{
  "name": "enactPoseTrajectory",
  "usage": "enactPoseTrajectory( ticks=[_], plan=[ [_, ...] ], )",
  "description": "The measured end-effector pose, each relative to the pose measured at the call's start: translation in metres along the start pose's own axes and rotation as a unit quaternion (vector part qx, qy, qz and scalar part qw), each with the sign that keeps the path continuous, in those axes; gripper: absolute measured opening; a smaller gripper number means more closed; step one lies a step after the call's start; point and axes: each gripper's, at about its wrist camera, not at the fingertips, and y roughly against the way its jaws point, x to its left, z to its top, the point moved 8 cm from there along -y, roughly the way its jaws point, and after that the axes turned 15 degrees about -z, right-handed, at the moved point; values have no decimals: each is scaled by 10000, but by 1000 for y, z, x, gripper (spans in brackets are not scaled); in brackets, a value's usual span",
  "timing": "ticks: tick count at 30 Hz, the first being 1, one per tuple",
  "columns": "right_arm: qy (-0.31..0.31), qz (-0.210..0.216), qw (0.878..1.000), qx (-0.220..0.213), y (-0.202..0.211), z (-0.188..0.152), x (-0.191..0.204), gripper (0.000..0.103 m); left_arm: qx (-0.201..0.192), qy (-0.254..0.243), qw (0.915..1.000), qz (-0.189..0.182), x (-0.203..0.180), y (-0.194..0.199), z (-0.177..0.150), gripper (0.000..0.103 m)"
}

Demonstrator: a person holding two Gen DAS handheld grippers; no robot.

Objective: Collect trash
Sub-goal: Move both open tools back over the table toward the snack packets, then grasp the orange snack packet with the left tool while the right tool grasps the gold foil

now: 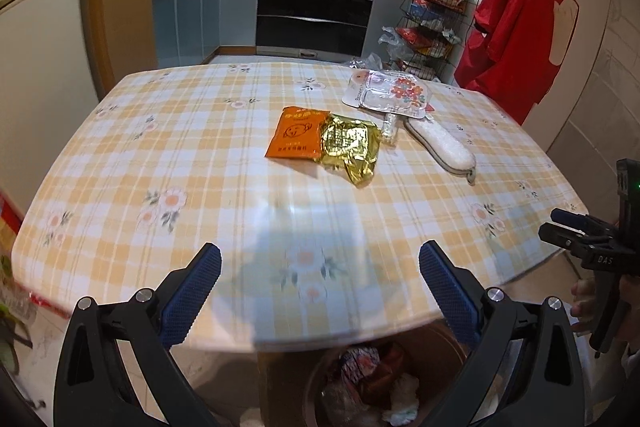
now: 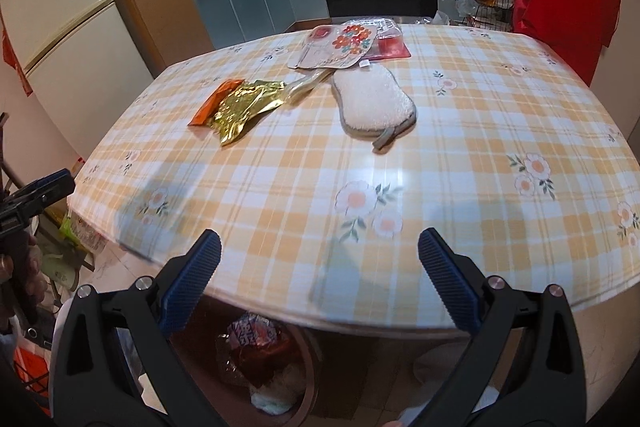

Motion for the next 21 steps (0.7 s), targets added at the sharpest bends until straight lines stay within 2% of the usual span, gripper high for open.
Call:
enactPoseTrajectory(
  ticks=[3, 7, 12, 18, 21],
  plan=[
    [-34, 181, 9996, 193, -16, 10, 2, 97, 113, -159, 9998, -28, 8, -27, 21, 97],
    [34, -93, 9997, 243, -43, 32, 1, 97, 239, -252, 9994, -50, 25, -63, 44, 96],
    [71, -116, 9993, 355, -75, 61, 1, 97, 401, -38, 9991, -107, 56, -112, 71, 91],
    [385, -432, 9982, 159, -104, 96, 12, 96, 556, 220, 9981, -150, 81, -160, 90, 89],
    [455, -367, 9981, 176, -115, 106, 20, 95, 658, 199, 9975, -155, 85, -181, 96, 89]
  ],
)
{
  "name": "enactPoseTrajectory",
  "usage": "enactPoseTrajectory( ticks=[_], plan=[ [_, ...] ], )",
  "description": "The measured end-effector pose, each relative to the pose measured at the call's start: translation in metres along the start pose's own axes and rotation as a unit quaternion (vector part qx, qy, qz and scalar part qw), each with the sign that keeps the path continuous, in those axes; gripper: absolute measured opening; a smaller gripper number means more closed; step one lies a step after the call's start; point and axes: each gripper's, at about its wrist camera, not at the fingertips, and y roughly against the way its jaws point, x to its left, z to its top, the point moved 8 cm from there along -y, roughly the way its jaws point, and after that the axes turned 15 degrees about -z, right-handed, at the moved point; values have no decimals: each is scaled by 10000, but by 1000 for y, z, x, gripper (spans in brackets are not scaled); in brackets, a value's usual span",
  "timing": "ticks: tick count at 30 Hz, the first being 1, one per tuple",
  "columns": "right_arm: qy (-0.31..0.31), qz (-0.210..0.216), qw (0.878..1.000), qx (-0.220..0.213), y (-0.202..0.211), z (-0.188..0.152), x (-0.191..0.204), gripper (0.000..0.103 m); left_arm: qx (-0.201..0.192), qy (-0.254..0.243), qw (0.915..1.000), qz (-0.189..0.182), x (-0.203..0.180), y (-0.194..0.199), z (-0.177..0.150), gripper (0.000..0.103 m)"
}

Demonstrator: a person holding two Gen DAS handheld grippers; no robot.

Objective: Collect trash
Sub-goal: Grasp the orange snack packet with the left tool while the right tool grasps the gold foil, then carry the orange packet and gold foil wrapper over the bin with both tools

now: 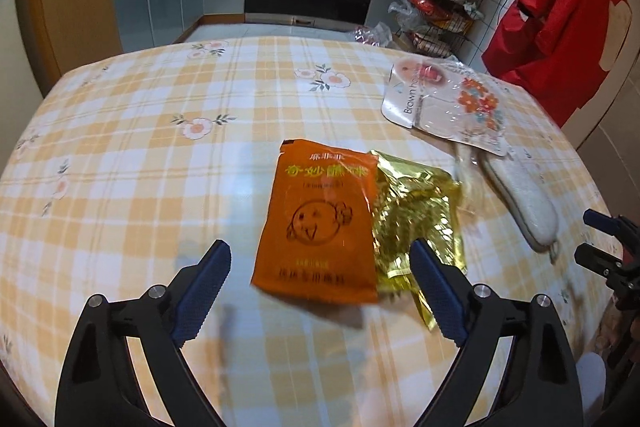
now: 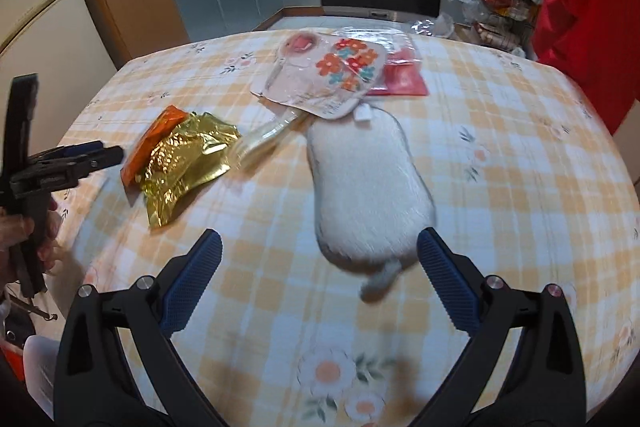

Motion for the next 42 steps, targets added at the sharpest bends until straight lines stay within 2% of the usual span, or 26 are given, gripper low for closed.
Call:
enactPoseTrajectory(
  ticks=[3, 6, 7, 8, 9, 10, 11, 13, 18, 20, 27, 30, 32, 35, 38, 39, 42],
  plan=[
    [6, 114, 9999, 83, -9, 6, 8, 86, 24, -67, 10000, 63, 4, -14, 7, 89],
    [-75, 320, 9992, 209, -18, 9, 22, 85, 84, 18, 10000, 45, 12, -26, 10, 86],
    [-58, 374, 9990, 231, -20, 10, 28, 85, 115, 82, 9999, 2, 15, -29, 10, 76],
    [-36, 417, 9988, 241, -21, 10, 34, 85, 133, 122, 9998, -55, 16, -30, 9, 71],
    [-20, 465, 9986, 253, -21, 11, 40, 85, 88, 203, 9996, -195, 18, -29, 9, 56],
    [-24, 542, 9982, 274, -22, 11, 48, 85, 78, 274, 9993, -237, 20, -27, 9, 31],
    [-49, 609, 9977, 301, -23, 11, 53, 83, 101, 343, 9989, -316, 21, -25, 7, 20],
    [-141, 792, 9959, 417, -27, 10, 68, 80, 96, 356, 9988, -312, 22, -20, 6, 9],
    [-395, 982, 9926, 596, -32, 12, 106, 80, -22, 439, 9986, -299, 31, 2, -4, 5],
    [-569, 984, 9912, 683, -35, 15, 117, 98, -130, 489, 9983, -281, 37, 13, -8, 5],
    [-1465, 425, 9849, 817, -52, 43, 142, 97, -473, 715, 9962, -151, 62, 47, -18, 4],
    [-1804, 52, 9806, 770, -60, 58, 146, 97, -607, 710, 9956, -86, 67, 61, -22, 4],
    [-1858, -383, 9791, 734, -66, 64, 148, 97, -692, 742, 9948, -82, 71, 71, -26, 4],
    [-1979, -821, 9722, 945, -77, 62, 148, 97, -791, 863, 9931, -109, 76, 82, -31, 4],
    [-1977, -880, 9692, 1174, -87, 50, 150, 97, -856, 988, 9913, -135, 80, 90, -37, 4],
    [-1907, -921, 9707, 1131, -87, 49, 152, 97, -870, 995, 9911, -131, 81, 93, -38, 4],
    [-1691, -829, 9774, 965, -84, 48, 157, 90, -923, 968, 9909, -127, 77, 101, -43, 4]
  ],
)
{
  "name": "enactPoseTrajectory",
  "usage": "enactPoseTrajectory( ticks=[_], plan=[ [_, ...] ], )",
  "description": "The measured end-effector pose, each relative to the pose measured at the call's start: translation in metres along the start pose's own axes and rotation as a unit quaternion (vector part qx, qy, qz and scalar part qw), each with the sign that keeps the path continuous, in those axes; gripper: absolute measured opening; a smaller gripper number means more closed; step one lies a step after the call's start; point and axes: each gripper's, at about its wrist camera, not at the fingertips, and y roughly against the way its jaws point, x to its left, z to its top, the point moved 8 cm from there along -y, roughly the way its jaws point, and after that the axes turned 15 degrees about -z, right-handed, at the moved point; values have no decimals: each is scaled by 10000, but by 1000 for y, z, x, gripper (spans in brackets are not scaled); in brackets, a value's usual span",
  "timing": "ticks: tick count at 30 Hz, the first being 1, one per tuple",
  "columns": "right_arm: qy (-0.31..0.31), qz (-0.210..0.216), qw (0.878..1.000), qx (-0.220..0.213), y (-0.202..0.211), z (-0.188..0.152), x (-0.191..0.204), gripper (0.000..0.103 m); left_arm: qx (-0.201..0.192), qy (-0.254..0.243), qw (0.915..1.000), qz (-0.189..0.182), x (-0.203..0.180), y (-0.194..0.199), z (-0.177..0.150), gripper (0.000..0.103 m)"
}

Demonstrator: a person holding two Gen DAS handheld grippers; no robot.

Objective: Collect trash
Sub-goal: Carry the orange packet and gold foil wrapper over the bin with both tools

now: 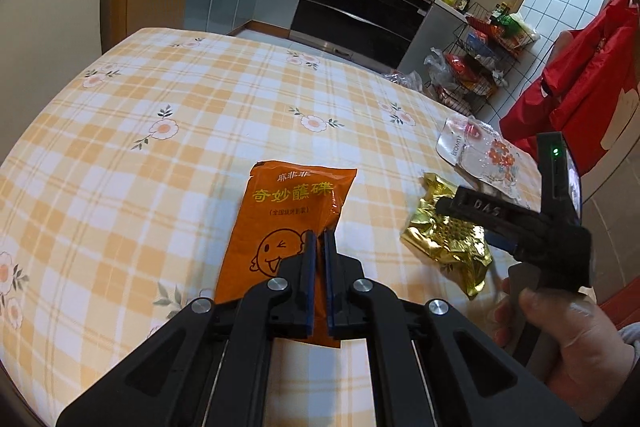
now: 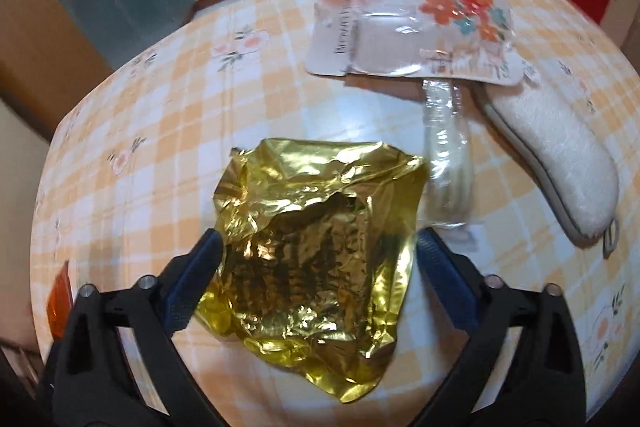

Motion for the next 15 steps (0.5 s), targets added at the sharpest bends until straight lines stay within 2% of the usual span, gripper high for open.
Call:
enactPoseTrajectory(
  ticks=[2, 4, 11, 15],
  plan=[
    [126, 124, 9998, -63, 4, -4, -5, 81, -36, 7, 10000, -16, -3, 5, -2, 4],
    [328, 191, 9992, -97, 10, -11, -13, 79, -75, 83, 9999, -54, -6, 11, -6, 4],
    [520, 583, 9969, -75, 29, -47, -56, 79, -208, 107, 9997, -113, -31, 34, -21, 4],
    [603, 811, 9946, -252, 48, -65, -77, 79, -224, 195, 9994, -184, -50, 50, -37, 4]
  ],
)
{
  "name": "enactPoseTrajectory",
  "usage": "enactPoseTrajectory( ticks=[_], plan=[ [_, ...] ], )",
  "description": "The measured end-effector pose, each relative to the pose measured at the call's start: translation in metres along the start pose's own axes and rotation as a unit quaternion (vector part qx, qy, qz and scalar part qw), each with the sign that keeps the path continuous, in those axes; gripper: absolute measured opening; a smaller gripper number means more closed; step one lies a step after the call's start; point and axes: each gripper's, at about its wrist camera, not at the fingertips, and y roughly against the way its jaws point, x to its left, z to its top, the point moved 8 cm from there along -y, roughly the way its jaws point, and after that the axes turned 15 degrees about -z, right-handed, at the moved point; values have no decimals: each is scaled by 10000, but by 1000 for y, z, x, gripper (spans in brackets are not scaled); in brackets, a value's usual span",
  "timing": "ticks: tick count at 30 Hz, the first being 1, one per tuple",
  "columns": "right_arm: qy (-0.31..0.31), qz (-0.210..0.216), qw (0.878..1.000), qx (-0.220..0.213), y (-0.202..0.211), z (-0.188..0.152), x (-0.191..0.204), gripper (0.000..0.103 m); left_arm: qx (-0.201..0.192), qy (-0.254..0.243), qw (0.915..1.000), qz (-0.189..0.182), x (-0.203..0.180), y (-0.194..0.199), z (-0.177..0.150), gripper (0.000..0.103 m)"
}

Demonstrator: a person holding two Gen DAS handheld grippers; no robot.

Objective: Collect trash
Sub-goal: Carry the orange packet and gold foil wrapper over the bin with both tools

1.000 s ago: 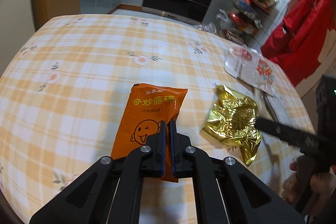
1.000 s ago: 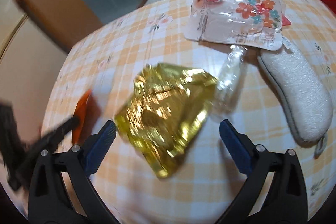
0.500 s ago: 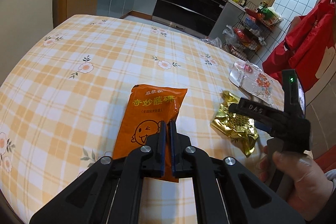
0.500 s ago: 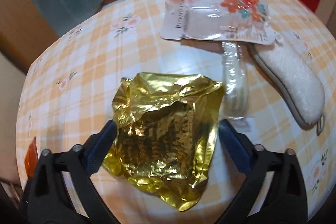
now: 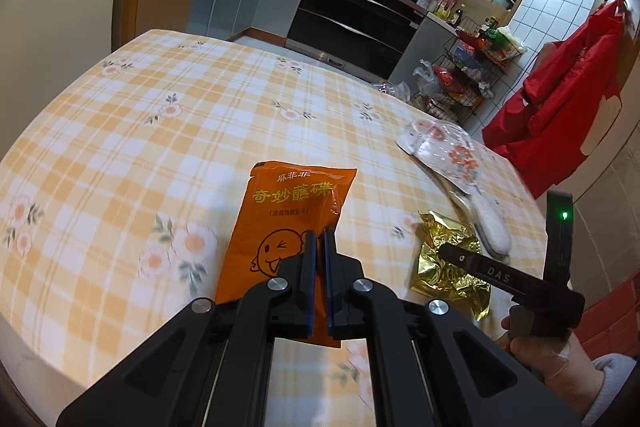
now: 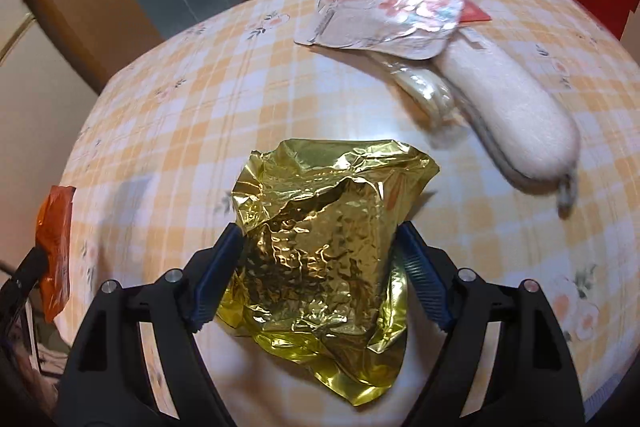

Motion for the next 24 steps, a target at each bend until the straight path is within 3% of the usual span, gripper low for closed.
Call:
enactPoseTrajectory(
  ticks=[13, 24],
  plan=[
    [254, 418, 9959, -756, 90, -20, -39, 79, -111, 13, 9997, -225, -72, 45, -36, 4],
    [557, 573, 9908, -1096, 147, -64, -75, 79, -206, -176, 9989, -374, -128, 76, -67, 4]
  ],
)
